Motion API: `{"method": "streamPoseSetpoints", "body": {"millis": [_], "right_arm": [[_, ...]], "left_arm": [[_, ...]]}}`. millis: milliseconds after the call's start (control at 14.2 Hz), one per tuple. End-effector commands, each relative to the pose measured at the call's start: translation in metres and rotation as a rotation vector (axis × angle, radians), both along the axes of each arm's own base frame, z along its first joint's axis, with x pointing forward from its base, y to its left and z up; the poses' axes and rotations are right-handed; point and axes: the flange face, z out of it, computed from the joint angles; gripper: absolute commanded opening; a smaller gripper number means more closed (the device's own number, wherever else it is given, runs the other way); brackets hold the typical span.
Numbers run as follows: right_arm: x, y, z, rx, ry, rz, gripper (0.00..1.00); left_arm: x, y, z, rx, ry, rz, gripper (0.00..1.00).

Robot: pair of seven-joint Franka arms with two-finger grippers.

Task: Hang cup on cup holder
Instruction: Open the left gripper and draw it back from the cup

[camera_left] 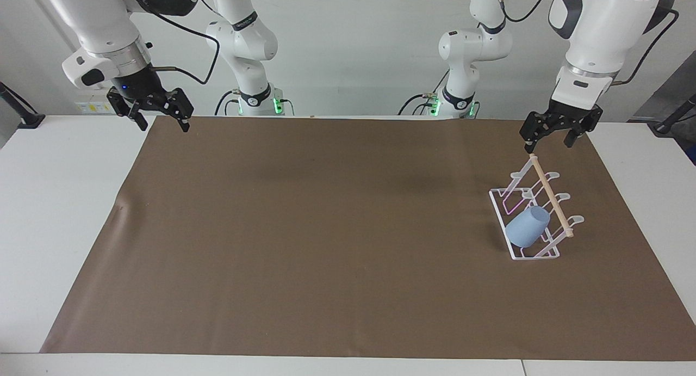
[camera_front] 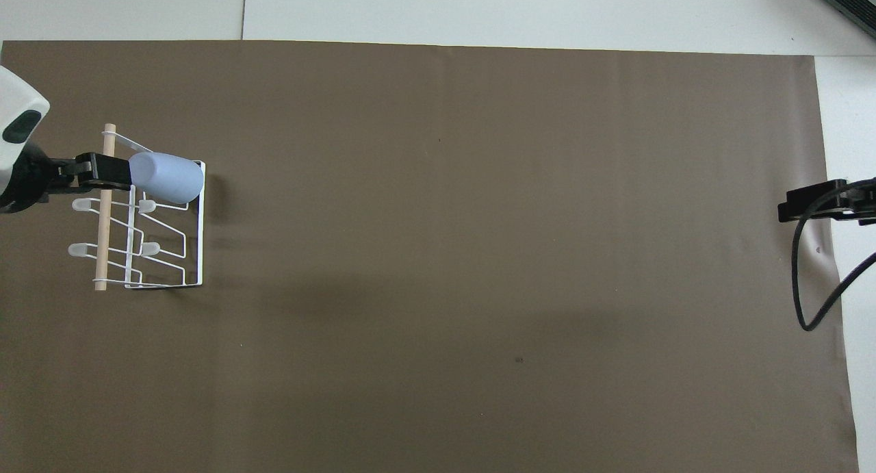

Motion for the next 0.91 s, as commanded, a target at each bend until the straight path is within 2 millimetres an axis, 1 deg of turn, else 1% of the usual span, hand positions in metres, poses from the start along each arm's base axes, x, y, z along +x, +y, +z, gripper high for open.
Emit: {"method": "streamPoseSetpoints", "body": {"millis": [0,211,351,562,843], "right_arm": [[-0.006,0.001,0.001,0.012,-0.011,-0.016,1.0],[-0.006,0.002,0.001,0.012,-0.011,-0.016,1.0],[-0.006,0.002,0.002,0.012,-0.013,-0.016,1.0],[-0.006,0.002,0.002,0.012,-0.013,-0.016,1.0],[-0.006,0.001,0.002,0.012,-0.013,-0.018,1.0]], "left_arm": [[-0.003,0.012,0.007,-0.046,0.046,-0.039,1.0],[-0.008,0.011,0.011,-0.035,0.095,-0.099,1.0],[-0.01,0.012,0.014,-0.034,0.093,-0.123,1.0],[-0.01,0.007,0.015,-0.039,0.08,-0.123,1.0],[-0.013,0.014,0.015,-0.062,0.102,-0.117,1.0]]}}
